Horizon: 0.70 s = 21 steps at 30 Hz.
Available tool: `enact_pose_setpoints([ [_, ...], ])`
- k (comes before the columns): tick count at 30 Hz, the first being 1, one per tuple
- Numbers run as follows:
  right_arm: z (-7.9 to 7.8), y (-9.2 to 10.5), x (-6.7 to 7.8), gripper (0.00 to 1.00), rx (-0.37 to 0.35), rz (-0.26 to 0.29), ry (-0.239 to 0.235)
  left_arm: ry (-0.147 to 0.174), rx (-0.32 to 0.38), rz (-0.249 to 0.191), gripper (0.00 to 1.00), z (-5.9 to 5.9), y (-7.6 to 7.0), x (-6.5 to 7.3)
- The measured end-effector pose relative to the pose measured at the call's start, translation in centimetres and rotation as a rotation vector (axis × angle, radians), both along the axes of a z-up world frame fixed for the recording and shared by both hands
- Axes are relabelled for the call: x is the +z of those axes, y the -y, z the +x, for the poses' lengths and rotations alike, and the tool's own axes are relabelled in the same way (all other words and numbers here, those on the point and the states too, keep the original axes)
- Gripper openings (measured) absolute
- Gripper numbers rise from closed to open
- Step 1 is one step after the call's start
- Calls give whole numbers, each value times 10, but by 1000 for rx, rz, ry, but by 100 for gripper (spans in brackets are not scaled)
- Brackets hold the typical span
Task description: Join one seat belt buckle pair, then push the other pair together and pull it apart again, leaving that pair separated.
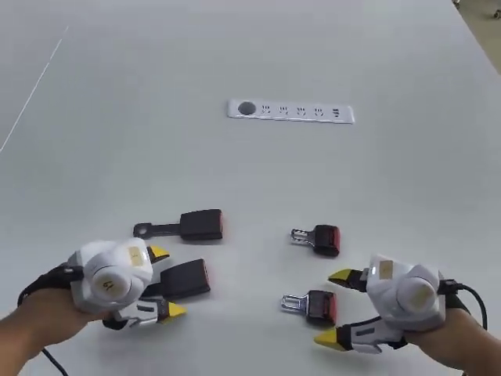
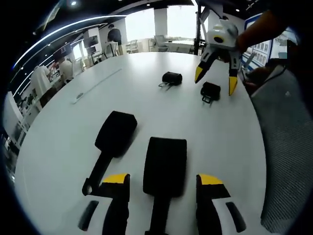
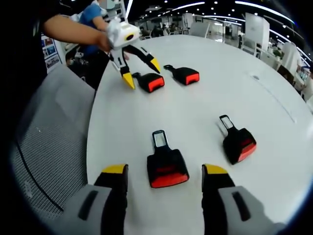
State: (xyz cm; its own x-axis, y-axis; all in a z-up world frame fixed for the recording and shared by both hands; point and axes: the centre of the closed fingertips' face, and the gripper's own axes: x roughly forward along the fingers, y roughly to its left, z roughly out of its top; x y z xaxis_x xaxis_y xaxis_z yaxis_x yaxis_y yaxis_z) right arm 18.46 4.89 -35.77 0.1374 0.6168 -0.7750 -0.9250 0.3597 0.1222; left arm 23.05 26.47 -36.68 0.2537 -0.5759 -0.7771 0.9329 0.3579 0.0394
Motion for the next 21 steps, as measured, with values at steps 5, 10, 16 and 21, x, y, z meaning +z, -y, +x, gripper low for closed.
enact_pose_setpoints([
  [5,-5,-1,-3,51,30,-17,-17,-37,-61,11,42,-8,3,-4],
  [10,-7,0,-8,46,63,-46,-11,-21,-123,25,37,-6,5,-2],
  [16,-4,2,-11,35,80,-74,-11,-30,-289,89,34,-18,7,0],
  [21,-3,2,-11,34,128,-102,-4,-47,-399,126,34,-29,9,-2],
])
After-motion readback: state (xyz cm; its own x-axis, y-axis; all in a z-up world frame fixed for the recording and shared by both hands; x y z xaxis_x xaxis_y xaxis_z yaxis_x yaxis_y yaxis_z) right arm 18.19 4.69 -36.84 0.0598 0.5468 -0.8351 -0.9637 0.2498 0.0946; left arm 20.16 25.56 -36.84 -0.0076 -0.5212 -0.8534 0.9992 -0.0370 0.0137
